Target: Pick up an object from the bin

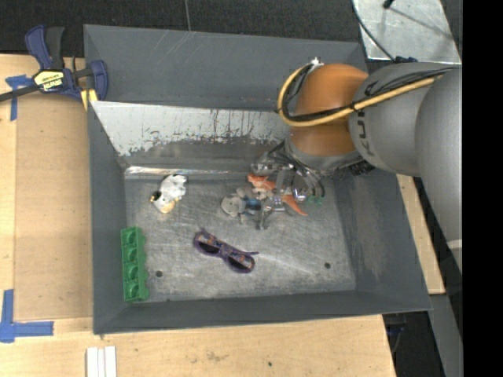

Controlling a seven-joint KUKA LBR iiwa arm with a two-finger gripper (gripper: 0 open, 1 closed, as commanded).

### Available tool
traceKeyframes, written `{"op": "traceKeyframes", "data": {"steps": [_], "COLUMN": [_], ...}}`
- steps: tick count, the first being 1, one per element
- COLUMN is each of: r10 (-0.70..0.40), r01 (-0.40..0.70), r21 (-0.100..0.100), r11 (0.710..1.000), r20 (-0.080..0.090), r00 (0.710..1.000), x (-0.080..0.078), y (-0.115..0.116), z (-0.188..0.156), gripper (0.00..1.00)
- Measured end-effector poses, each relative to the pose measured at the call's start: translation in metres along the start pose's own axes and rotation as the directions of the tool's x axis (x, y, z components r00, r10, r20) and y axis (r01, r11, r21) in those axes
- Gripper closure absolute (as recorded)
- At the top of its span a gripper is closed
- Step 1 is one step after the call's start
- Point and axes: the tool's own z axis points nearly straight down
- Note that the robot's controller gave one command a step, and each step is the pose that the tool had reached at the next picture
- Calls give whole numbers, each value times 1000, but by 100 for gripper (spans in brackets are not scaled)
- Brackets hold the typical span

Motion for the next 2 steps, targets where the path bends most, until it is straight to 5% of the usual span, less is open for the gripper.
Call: {"op": "traceKeyframes", "data": {"steps": [1,2], "r10": [192,190], "r01": [-192,-190], "r21": [1,2], "r11": [981,982], "r20": [9,9], "r00": [981,982], "x": [-10,-10], "y": [8,8], "z": [-4,-4], "gripper": [100,100]}}
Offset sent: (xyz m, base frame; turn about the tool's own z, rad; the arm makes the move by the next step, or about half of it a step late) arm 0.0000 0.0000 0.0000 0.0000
